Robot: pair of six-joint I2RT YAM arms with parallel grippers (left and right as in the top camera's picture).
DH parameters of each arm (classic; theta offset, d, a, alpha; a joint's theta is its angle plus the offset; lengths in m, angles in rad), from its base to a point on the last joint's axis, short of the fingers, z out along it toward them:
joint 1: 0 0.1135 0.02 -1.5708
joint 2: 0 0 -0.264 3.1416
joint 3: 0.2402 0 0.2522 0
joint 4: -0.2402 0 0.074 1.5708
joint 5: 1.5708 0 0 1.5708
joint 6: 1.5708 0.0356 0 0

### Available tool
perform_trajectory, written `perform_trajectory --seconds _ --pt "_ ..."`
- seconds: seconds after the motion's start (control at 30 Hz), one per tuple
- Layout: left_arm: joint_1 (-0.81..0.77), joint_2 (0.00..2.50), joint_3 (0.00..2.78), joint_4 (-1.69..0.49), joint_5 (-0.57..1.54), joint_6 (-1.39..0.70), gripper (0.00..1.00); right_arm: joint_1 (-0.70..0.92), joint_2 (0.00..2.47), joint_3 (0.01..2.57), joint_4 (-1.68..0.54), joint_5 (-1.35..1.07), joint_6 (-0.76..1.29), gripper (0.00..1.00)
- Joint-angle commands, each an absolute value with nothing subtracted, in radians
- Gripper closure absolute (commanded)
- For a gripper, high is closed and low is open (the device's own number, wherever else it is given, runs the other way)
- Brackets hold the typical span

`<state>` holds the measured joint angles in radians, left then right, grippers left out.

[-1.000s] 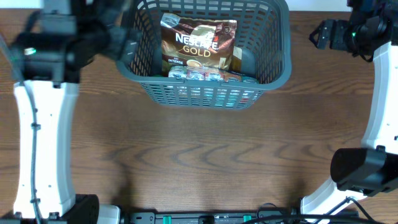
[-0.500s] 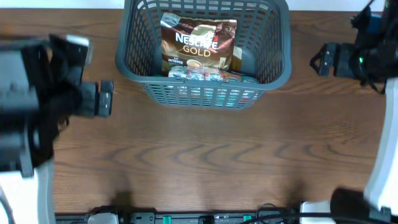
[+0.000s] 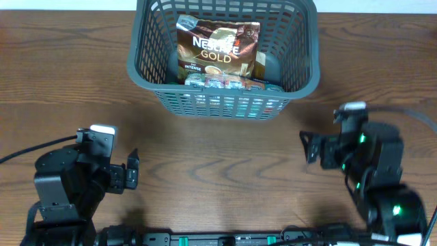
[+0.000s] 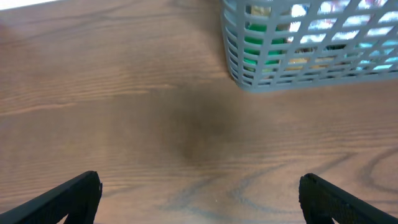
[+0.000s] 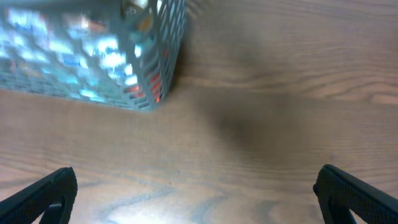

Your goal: Pack container

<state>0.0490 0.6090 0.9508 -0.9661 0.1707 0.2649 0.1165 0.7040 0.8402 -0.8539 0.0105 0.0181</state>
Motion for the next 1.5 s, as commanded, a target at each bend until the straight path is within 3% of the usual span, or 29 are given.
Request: perform_trajectory --seconds 0.0,0.2,1.0,1.27,1.47 --pt "0.049 0.589 0.941 -0.963 0.187 0.256 0.02 0.144 0.560 0.772 -0.825 0.052 0.037 0.01" --pt "0.049 0.591 0.941 -0.971 0.187 0.256 0.02 0.144 0.459 0.765 -0.876 0.052 0.037 0.01" --pt "0.049 0.591 0.941 -0.971 0.187 0.256 0.01 0.147 0.432 0.764 -1.143 0.067 0.037 0.01" --pt "0.049 0.591 0.941 -0.971 0.187 0.257 0.02 0.112 0.223 0.762 -1.110 0.074 0.037 0.01" --pt "0.049 0.591 0.941 -0.971 0.187 0.256 0.02 0.103 0.064 0.604 -0.823 0.079 0.036 0.01"
